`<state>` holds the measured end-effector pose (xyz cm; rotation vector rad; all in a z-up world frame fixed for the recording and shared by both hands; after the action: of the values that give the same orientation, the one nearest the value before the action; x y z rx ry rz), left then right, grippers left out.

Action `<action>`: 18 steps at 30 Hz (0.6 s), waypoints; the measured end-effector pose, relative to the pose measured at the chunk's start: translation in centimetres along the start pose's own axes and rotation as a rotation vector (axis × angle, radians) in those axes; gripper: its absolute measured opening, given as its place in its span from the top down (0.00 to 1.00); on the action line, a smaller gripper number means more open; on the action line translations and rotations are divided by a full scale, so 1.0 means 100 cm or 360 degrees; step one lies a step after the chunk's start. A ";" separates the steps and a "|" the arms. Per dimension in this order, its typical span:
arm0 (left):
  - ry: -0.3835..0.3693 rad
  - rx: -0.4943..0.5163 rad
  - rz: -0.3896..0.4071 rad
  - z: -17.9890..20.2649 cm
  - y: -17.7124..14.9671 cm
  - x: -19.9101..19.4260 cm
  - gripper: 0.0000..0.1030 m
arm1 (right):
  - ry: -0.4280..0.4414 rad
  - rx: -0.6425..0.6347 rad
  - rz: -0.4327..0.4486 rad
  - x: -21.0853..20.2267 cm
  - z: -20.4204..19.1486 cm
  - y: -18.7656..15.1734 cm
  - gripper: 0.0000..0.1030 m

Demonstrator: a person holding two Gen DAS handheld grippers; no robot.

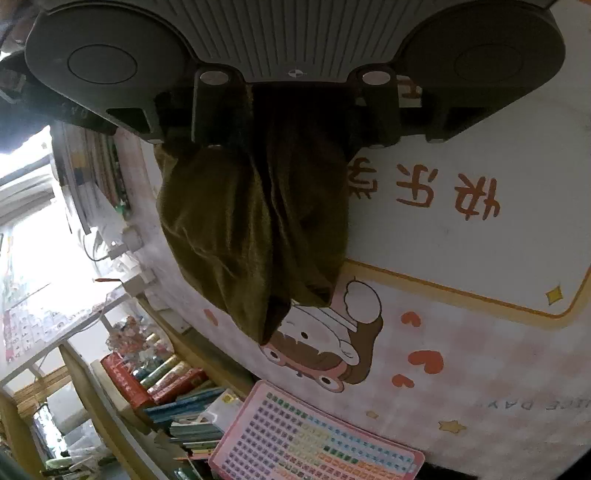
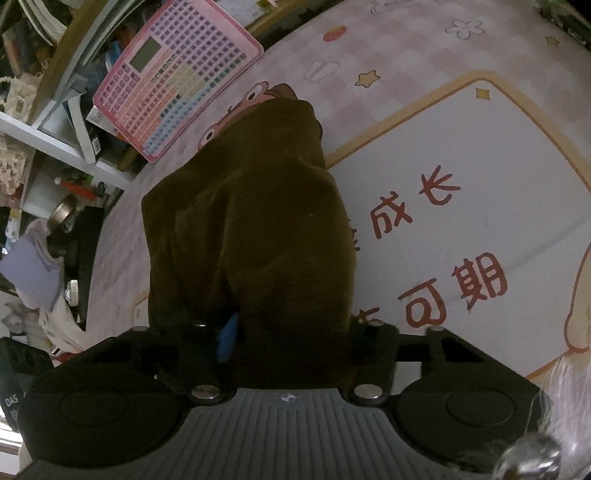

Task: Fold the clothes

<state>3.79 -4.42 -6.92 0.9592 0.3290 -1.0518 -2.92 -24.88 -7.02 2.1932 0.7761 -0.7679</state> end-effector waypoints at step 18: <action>-0.0027 -0.0029 -0.0054 -0.003 -0.006 0.002 0.52 | -0.0004 0.0034 0.0033 -0.003 0.006 -0.005 0.53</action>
<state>3.41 -4.40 -7.55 0.9307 0.3412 -1.0855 -3.65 -25.12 -7.36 2.2156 0.7462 -0.7722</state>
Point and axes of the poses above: each gripper's, at about its wrist camera, not at the fingertips, and x roughly the way its jaws point, z to its right, y to its top, the point moved 6 cm from there along x, roughly the way its jaws point, and after that the axes turned 6 degrees about z, right-handed, at the moved point
